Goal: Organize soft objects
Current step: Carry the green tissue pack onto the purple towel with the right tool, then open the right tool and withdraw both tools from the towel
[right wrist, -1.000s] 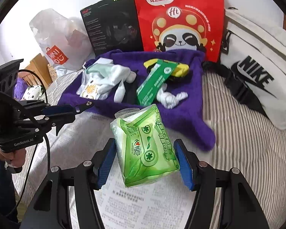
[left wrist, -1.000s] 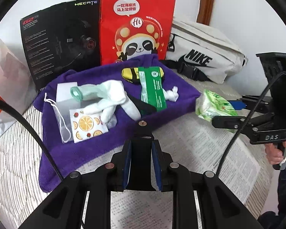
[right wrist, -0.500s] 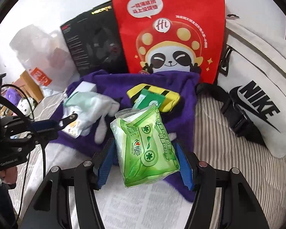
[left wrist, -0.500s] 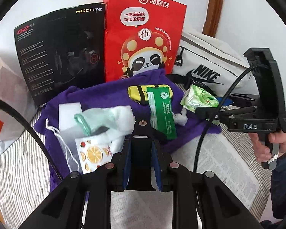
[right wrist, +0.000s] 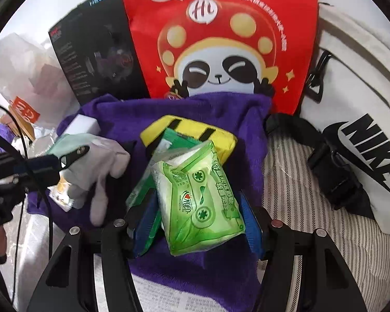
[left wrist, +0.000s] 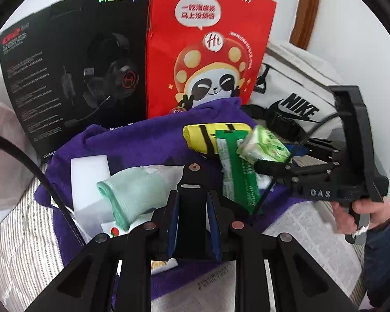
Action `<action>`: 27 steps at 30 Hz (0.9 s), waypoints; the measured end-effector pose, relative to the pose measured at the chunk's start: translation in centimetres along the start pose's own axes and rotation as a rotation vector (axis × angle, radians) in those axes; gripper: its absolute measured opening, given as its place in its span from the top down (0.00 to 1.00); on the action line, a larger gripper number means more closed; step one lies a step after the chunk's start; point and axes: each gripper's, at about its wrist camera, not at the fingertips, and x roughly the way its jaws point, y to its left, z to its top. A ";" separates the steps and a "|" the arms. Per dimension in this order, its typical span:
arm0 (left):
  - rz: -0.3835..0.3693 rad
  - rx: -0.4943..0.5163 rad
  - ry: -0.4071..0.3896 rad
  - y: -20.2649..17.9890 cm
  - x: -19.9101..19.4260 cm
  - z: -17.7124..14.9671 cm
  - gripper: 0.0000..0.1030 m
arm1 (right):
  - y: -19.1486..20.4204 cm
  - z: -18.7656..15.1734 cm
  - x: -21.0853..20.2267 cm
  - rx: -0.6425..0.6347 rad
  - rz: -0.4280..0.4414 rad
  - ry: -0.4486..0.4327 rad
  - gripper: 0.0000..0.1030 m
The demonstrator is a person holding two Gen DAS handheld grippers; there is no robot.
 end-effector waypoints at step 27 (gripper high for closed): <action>-0.007 -0.003 0.023 0.1 0.8 -2.1 0.52 | 0.7 -0.7 -0.1 -0.067 -0.012 0.011 0.26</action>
